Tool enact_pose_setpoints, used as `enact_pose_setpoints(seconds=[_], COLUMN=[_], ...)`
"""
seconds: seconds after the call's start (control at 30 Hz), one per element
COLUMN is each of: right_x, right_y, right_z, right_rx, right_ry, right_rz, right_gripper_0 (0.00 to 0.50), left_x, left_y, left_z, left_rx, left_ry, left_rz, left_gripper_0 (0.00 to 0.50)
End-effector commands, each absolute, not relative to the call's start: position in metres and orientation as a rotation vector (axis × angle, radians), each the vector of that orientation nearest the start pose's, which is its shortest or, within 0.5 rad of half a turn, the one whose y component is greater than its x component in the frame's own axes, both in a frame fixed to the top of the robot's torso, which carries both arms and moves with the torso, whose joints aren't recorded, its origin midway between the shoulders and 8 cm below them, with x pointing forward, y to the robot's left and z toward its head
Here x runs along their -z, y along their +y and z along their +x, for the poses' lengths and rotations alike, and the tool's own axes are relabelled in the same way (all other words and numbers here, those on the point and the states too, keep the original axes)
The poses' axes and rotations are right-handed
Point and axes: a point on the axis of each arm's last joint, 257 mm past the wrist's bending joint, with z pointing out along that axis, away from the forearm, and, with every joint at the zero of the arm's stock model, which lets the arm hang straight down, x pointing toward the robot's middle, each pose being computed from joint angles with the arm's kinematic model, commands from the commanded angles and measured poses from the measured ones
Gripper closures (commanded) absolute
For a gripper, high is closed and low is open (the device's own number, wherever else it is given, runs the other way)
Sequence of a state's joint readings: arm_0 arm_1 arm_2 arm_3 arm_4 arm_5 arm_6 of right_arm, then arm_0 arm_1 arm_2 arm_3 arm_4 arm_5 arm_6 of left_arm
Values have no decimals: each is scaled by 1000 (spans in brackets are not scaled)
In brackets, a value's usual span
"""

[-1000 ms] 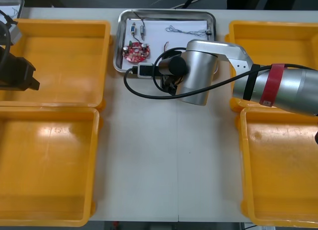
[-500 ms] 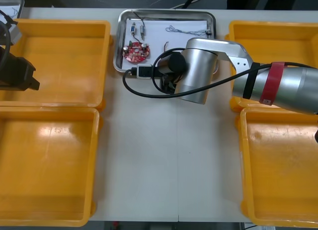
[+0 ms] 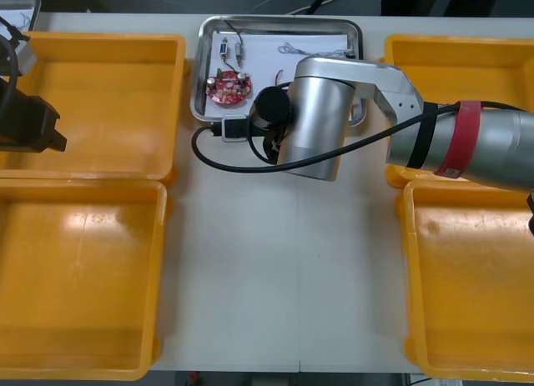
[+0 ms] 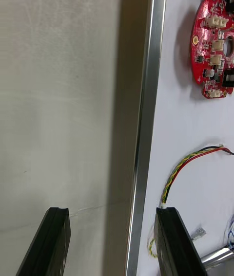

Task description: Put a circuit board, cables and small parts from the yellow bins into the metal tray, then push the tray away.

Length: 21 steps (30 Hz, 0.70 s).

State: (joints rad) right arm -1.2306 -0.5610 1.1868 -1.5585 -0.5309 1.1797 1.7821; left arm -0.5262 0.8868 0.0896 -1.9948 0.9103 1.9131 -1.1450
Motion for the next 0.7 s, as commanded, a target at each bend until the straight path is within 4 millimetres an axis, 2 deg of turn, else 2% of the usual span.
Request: enact_pose_setpoints(seconds=[0.03,0.33,0.7], right_x=[122,124,111], right_y=[-2,-7,-24], right_z=[559,519,481], right_rx=[696,539,398], right_ry=[1554,1717,1884], right_rz=[-1735,-1731,-1675], right_gripper_0=[0,0,0], left_x=[97,97,97], left_y=[340,340,340], left_z=[438,438,438], left_rx=[-64,-64,-64], left_ry=[2624,2624,2624], left_rz=[148,148,148], left_gripper_0=[0,0,0])
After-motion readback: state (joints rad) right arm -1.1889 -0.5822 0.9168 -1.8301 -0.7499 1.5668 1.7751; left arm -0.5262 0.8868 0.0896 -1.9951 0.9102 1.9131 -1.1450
